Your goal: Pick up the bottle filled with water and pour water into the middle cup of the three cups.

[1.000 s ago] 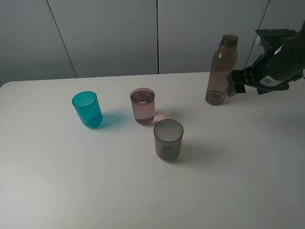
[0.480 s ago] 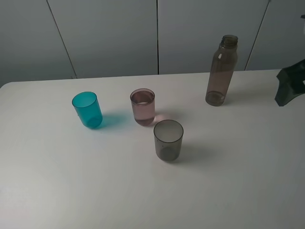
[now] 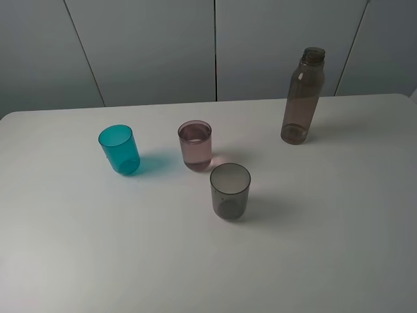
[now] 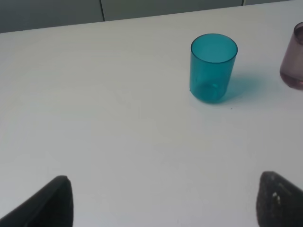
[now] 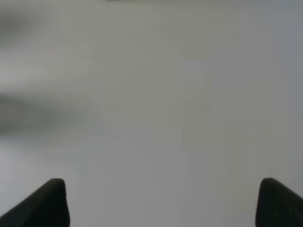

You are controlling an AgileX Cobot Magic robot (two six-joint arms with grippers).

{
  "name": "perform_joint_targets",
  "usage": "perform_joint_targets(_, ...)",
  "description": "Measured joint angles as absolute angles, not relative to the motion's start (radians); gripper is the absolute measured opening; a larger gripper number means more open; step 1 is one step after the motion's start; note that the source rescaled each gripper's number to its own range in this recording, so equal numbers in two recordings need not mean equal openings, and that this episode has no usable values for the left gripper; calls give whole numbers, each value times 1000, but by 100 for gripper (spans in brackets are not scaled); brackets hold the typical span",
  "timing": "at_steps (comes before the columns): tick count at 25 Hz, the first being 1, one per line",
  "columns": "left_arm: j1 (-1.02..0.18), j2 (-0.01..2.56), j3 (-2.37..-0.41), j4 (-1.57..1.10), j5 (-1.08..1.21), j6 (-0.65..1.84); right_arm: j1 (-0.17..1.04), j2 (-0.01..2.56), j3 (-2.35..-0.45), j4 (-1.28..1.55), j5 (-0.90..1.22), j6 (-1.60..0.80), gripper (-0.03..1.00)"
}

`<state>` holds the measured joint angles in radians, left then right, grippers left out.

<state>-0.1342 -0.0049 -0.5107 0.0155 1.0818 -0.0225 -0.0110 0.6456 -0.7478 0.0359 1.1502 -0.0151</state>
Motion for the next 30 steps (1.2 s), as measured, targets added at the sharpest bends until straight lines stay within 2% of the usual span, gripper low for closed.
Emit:
perform_joint_targets(5,-134,-5,-511,16,1082,-22,-72,378,-604,75,1132,-19,54)
perform_joint_targets(16,-134,-5,-511,16,1082,-22,-72,39,-511,67,1089,-48,54)
perform_joint_targets(30,-134,-5,-511,16,1082,-22,-51,0,-511,46,1089,-43,54)
